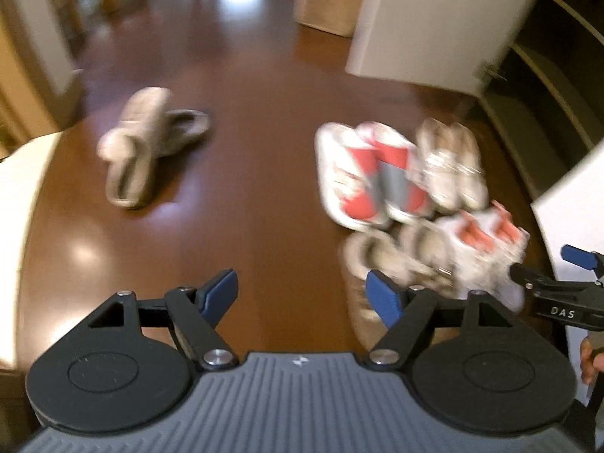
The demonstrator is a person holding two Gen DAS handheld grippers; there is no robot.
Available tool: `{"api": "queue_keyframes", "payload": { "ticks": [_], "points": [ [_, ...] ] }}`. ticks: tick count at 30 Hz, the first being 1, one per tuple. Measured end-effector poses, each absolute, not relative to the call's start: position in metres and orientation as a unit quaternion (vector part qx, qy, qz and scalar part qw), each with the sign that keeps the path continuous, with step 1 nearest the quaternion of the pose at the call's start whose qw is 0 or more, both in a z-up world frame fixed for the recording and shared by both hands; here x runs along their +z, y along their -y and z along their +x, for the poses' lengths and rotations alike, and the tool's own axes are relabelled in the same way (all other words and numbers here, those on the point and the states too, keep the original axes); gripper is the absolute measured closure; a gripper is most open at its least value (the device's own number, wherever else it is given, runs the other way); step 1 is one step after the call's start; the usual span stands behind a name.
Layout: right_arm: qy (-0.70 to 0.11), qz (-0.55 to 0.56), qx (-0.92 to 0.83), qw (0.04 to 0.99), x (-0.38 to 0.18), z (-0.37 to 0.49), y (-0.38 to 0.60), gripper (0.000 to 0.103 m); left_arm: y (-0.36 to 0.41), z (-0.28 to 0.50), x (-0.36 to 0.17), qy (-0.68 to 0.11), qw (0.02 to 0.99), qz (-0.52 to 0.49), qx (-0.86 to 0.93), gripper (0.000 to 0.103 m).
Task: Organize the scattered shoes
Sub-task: 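Grasp the beige quilted slipper at its heel with the right gripper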
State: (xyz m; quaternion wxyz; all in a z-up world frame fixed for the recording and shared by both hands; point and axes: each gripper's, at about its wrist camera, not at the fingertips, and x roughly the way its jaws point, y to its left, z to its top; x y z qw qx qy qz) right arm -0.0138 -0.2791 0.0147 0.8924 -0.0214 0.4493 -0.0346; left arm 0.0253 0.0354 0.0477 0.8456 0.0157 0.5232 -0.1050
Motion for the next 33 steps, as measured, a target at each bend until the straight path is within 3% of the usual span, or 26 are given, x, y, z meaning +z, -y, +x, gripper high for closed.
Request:
{"api": "queue_keyframes", "payload": {
  "ticks": [7,12,16,21,24,30,33],
  "points": [
    [-0.429,-0.118,0.071,0.893,-0.015,0.083,0.197,0.003,-0.148,0.104,0.042,-0.543,0.838,0.023,-0.048,0.017],
    [-0.387,-0.249,0.18,0.87,-0.061,0.177,0.091,0.01,-0.21,0.163,-0.025,-0.544,0.838,0.041,0.031,0.013],
    [-0.372,-0.28,0.23,0.855,-0.086,0.23,0.034,0.017,-0.241,0.186,-0.086,-0.571,0.817,0.003,0.079,0.014],
    [-0.314,-0.313,0.326,0.835,-0.105,0.279,-0.047,0.017,-0.26,0.213,-0.131,-0.584,0.806,-0.043,0.08,0.014],
    [-0.275,-0.348,0.376,0.813,-0.113,0.296,-0.088,0.028,-0.269,0.227,-0.14,-0.583,0.806,-0.059,0.085,0.013],
    [-0.226,-0.445,0.424,0.756,-0.148,0.326,-0.16,0.035,-0.289,0.234,-0.154,-0.591,0.798,-0.066,0.096,0.013],
    [-0.235,-0.528,0.413,0.704,-0.187,0.339,-0.188,0.052,-0.298,0.233,-0.16,-0.598,0.791,-0.073,0.104,0.013]
  ]
}}
